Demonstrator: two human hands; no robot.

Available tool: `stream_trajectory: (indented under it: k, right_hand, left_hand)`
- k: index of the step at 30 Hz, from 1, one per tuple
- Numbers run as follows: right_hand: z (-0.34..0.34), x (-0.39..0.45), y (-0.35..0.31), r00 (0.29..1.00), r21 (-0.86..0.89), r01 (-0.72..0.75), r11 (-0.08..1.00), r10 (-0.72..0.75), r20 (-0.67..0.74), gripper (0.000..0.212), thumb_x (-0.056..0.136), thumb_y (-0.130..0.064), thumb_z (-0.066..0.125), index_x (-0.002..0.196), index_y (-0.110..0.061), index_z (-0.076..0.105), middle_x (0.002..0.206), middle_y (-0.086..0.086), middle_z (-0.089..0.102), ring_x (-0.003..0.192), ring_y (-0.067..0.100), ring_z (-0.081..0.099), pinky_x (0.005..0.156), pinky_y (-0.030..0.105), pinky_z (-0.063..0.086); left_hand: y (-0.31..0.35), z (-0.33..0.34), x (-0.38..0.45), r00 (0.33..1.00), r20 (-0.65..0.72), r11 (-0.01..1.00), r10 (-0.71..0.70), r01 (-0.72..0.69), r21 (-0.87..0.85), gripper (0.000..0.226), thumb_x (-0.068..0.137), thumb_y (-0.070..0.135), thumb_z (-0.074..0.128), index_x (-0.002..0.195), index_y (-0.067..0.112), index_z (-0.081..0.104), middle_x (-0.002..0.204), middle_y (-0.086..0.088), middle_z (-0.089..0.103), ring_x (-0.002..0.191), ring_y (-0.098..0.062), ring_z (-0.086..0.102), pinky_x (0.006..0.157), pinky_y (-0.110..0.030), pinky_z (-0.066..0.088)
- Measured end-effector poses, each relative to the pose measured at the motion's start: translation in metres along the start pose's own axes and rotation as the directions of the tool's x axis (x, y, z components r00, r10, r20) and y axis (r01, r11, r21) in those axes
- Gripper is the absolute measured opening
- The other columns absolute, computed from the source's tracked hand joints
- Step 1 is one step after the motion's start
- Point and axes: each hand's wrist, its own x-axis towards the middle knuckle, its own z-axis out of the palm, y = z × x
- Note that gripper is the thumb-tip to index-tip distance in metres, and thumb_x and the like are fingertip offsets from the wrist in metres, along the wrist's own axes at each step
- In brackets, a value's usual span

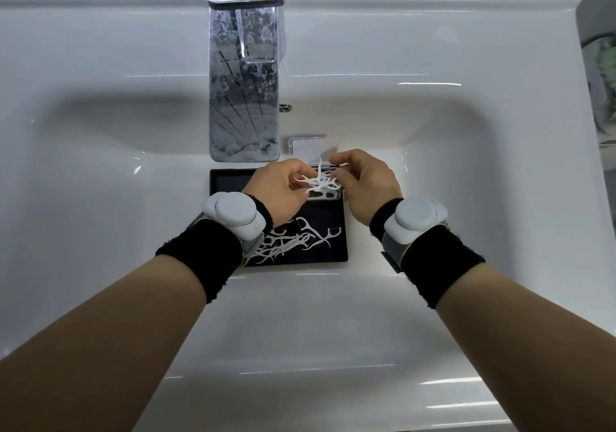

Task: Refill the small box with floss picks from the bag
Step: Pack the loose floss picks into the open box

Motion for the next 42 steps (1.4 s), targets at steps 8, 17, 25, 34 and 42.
stream_trajectory:
  k: [8, 17, 25, 34, 42]
  right_hand:
    - [-0.001, -0.001, -0.002, 0.994, 0.070, 0.032, 0.997, -0.039, 0.100, 0.025, 0.089, -0.005, 0.057, 0.100, -0.027, 0.063, 0.087, -0.006, 0.065, 0.072, 0.015, 0.062, 0.071, 0.030, 0.057]
    - [-0.004, -0.003, -0.006, 0.983, 0.077, 0.103, 0.992, -0.113, 0.145, 0.033, 0.086, 0.000, 0.059, 0.100, -0.031, 0.061, 0.086, -0.007, 0.063, 0.069, 0.012, 0.061, 0.070, 0.024, 0.055]
    - [-0.013, -0.004, 0.000, 0.996, 0.078, 0.085, 0.993, -0.087, 0.024, 0.035, 0.088, 0.001, 0.052, 0.098, -0.031, 0.061, 0.084, -0.007, 0.061, 0.065, 0.013, 0.061, 0.076, 0.030, 0.056]
    - [-0.009, -0.004, -0.002, 0.994, 0.043, 0.047, 0.998, -0.043, -0.099, 0.026, 0.086, -0.008, 0.056, 0.095, -0.031, 0.062, 0.088, -0.008, 0.066, 0.088, 0.019, 0.067, 0.087, 0.038, 0.055]
    - [-0.013, -0.008, -0.001, 0.991, 0.048, 0.050, 0.998, -0.044, -0.123, 0.032, 0.090, -0.002, 0.045, 0.097, -0.029, 0.061, 0.087, -0.007, 0.060, 0.078, 0.011, 0.065, 0.081, 0.035, 0.057]
  left_hand:
    - [0.002, 0.001, 0.002, 0.998, -0.059, 0.999, -0.035, 0.034, -0.020, 0.024, 0.090, 0.015, 0.050, 0.104, 0.028, 0.064, 0.096, 0.006, 0.069, 0.085, -0.017, 0.068, 0.070, -0.026, 0.052]
    - [0.016, 0.005, 0.012, 0.996, -0.033, 0.995, -0.088, 0.086, -0.053, 0.018, 0.087, 0.031, 0.063, 0.104, 0.026, 0.065, 0.093, -0.001, 0.071, 0.081, -0.015, 0.065, 0.064, -0.017, 0.043]
    - [0.015, -0.006, 0.010, 0.993, -0.056, 0.991, -0.102, 0.097, -0.090, 0.020, 0.091, 0.029, 0.060, 0.105, 0.017, 0.068, 0.087, 0.003, 0.072, 0.073, -0.011, 0.059, 0.060, -0.014, 0.041]
    - [0.014, -0.007, 0.006, 0.993, -0.074, 0.974, 0.096, -0.078, 0.212, 0.020, 0.093, 0.026, 0.058, 0.104, 0.016, 0.071, 0.101, -0.002, 0.066, 0.086, -0.018, 0.059, 0.078, -0.022, 0.041]
    - [0.012, 0.013, 0.011, 0.996, -0.031, 0.958, 0.082, -0.070, 0.277, 0.026, 0.088, 0.016, 0.064, 0.114, 0.018, 0.062, 0.105, -0.001, 0.067, 0.097, -0.020, 0.060, 0.080, -0.021, 0.039]
